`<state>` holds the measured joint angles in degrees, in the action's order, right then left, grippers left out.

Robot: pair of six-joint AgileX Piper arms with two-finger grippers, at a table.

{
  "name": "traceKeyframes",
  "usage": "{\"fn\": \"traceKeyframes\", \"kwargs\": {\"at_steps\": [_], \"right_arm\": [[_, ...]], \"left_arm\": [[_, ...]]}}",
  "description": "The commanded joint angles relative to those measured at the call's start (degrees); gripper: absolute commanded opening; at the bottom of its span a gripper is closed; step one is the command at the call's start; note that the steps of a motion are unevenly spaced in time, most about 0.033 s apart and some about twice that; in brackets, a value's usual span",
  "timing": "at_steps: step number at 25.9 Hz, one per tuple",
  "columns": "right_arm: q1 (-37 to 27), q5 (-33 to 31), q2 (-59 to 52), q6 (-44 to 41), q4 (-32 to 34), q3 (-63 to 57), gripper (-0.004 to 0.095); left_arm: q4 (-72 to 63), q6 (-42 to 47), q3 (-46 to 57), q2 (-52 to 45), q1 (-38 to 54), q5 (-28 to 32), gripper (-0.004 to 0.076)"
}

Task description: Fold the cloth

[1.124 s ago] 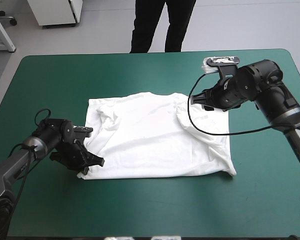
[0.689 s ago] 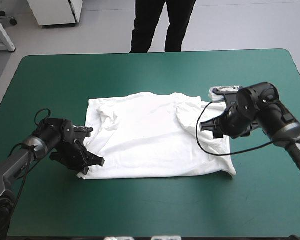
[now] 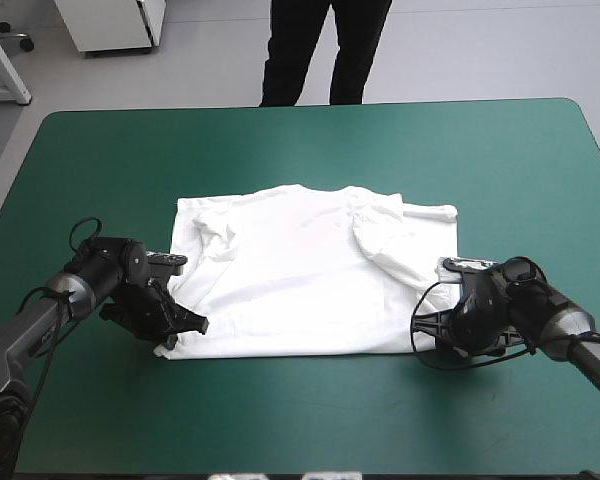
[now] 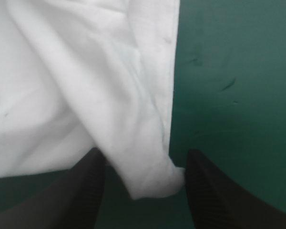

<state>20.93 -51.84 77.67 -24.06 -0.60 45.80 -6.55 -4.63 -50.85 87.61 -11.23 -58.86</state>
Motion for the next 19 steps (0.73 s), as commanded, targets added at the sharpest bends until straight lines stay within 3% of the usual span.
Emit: {"fn": "traceKeyframes", "kwargs": {"at_steps": [1, 8, 10, 13, 19], "right_arm": [[-1.55, 5.03, -1.69, -2.14, 0.6, -1.96, 0.0486], [-4.41, 6.71, 2.45, 0.25, -1.34, -3.63, 0.0445], [-4.41, 6.71, 3.37, 2.41, -3.47, -3.63, 0.0323], [-4.41, 6.89, 3.47, 5.52, -5.91, -3.26, -0.0009], [-4.41, 1.48, 2.19, 7.6, -4.89, 2.3, -0.0017]], "left_arm": [[-0.33, 0.03, 0.29, 0.1, -0.11, 0.76, -0.0009], [-0.33, 0.03, 0.29, 0.1, -0.11, 0.75, -0.0009], [-0.33, 0.03, 0.29, 0.1, -0.11, 0.75, -0.0009], [-0.33, 0.03, 0.29, 0.1, -0.11, 0.75, -0.0009], [-0.33, 0.03, -0.54, -1.94, -0.11, 0.75, -0.0009]]}}
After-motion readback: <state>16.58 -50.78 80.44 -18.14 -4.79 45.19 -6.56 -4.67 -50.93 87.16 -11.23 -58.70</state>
